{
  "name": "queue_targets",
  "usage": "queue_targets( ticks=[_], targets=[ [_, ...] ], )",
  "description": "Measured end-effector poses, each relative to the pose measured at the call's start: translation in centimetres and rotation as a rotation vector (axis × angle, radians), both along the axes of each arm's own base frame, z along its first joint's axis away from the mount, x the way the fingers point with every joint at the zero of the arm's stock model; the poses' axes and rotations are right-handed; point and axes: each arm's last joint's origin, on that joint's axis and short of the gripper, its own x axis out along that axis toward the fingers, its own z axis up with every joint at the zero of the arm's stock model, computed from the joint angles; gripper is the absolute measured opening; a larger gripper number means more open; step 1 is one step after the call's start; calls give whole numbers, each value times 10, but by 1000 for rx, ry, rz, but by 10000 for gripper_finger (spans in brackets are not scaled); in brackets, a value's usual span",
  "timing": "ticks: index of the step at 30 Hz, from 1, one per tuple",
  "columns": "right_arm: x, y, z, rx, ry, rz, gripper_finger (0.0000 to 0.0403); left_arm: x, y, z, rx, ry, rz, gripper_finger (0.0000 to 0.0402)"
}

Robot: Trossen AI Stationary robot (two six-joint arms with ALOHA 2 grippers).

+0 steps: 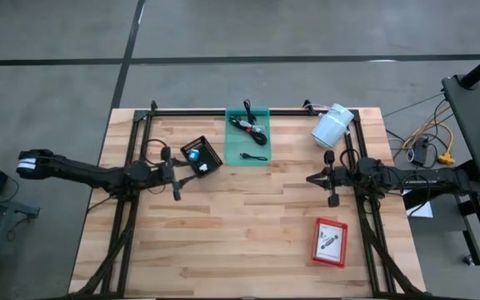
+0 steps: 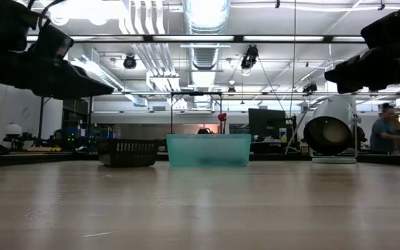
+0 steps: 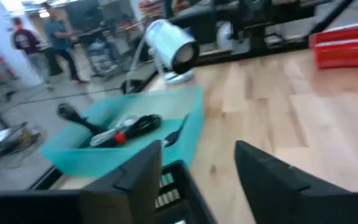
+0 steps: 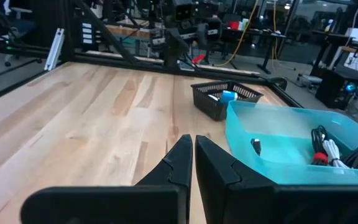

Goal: Pick and place items into bin
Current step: Return to Home Position

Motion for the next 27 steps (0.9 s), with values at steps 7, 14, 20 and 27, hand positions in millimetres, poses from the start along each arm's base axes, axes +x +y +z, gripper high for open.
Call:
queue_targets(
  ticks=[7, 14, 20, 27],
  targets=[
    [0, 0, 0, -3, 3, -7, 9, -8, -1, 2, -3, 9, -37, 38],
    [0, 0, 0, -36, 5, -7, 9, -18, 0, 1, -4, 27, -38, 11],
    [0, -1, -2, -41, 25, -31, 8, -27, -3, -2, -71, 43, -147, 1],
    [0, -1, -2, -41, 22, -46, 8, -36, -8, 7, -97, -71, -323, 0]
  ],
)
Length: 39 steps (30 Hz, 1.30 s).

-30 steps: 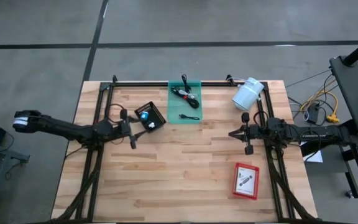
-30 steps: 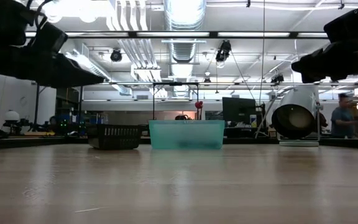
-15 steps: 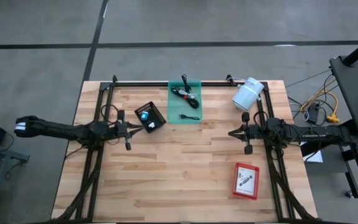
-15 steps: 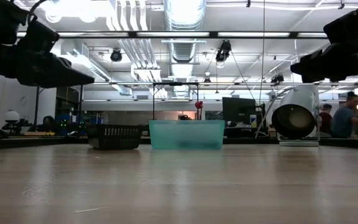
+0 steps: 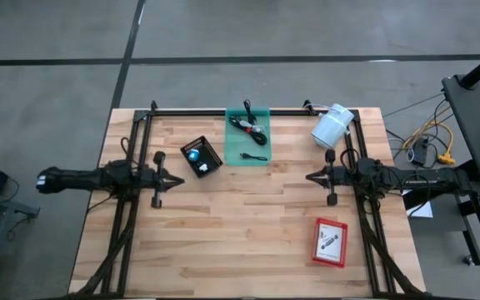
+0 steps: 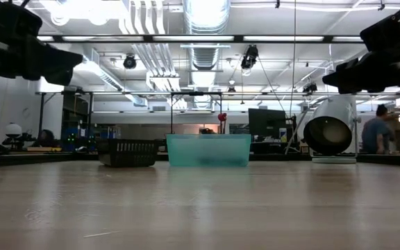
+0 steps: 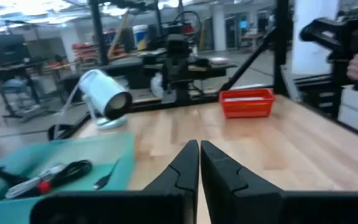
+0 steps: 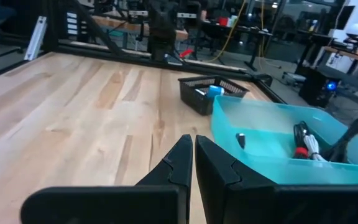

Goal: Pick and place items into bin
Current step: Return to Home Position

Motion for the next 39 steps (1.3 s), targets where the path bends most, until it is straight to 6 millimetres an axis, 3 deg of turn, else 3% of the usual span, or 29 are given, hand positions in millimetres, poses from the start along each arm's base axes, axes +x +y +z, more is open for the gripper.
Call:
queue_targets(
  ticks=[20, 30, 34, 39],
  targets=[
    [0, 0, 7, 57, -79, -11, 8, 2, 0, -4, -31, 43, -3, 0],
    [-8, 6, 6, 61, -77, 82, 8, 2, 0, -4, -32, 47, -3, 0],
    [-14, 7, 12, 46, -136, 78, 9, -3, 0, 3, -43, 80, 15, 0],
    [-16, 6, 19, 56, -89, 27, 8, -8, 0, 8, -75, 100, 15, 0]
  ],
)
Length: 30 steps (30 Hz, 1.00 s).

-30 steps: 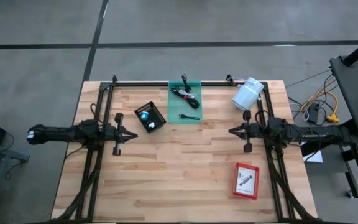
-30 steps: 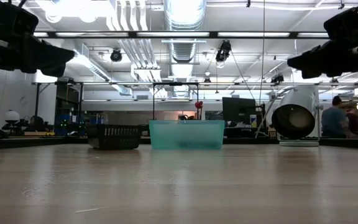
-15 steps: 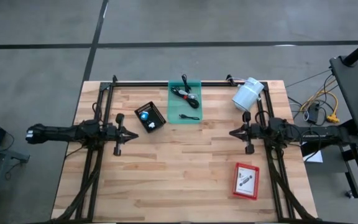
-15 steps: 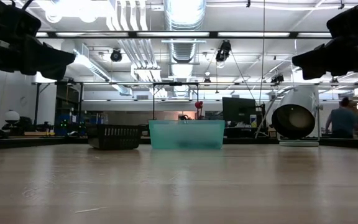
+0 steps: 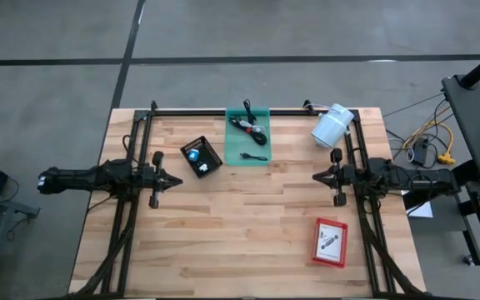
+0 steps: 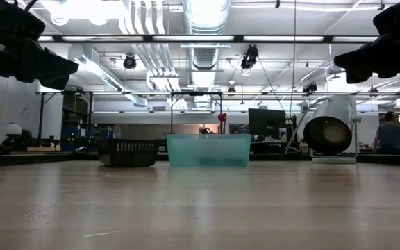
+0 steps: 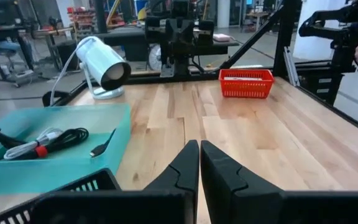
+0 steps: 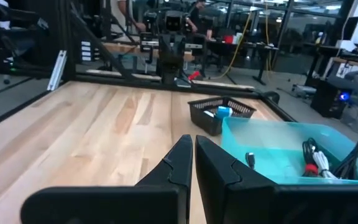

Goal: Pick and place items into bin
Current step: Return to Home Position

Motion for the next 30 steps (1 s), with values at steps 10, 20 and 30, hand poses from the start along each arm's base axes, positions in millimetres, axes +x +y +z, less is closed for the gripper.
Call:
queue_targets(
  ticks=[10, 20, 30],
  targets=[
    [1, 0, -5, 3, -13, 5, 8, 4, -1, -3, 15, -81, -31, 0],
    [2, 0, -4, -8, -16, 5, 8, 4, -1, -2, 25, -72, -32, 0],
    [2, 0, -4, 0, -21, 5, 9, 4, -1, -1, 22, -81, -28, 0]
  ],
)
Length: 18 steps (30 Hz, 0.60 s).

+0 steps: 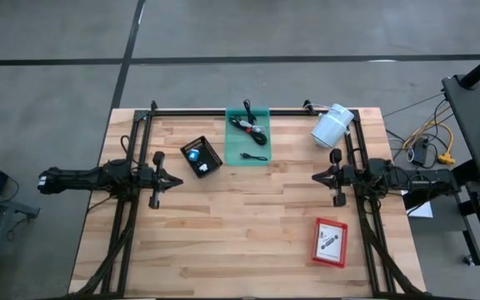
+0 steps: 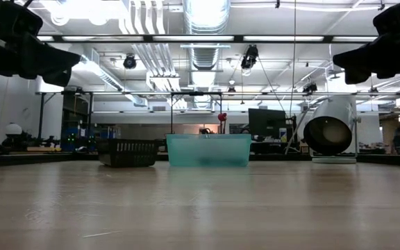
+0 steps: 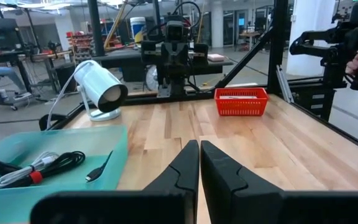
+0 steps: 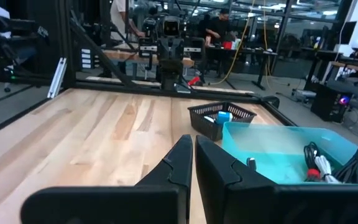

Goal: Pick and place items into bin
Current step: Return to Home Position

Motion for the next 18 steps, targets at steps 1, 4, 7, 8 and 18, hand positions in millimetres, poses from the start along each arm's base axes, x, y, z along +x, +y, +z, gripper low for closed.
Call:
queue_targets(
  ticks=[1, 4, 7, 8, 18],
  targets=[
    [0, 0, 0, 10, 0, 0, 8, 0, 0, 0, -1, 1, 0, 0],
    [0, 0, 0, 45, -1, -1, 8, 0, 0, 0, -2, 1, 0, 0],
    [0, 0, 0, 51, -1, -1, 9, 0, 0, 0, -2, 1, 0, 0],
    [0, 0, 0, 51, -1, -1, 9, 0, 0, 0, -2, 0, 0, 0],
    [0, 0, 0, 41, -2, -1, 9, 0, 0, 0, -2, -2, -1, 0]
  ],
)
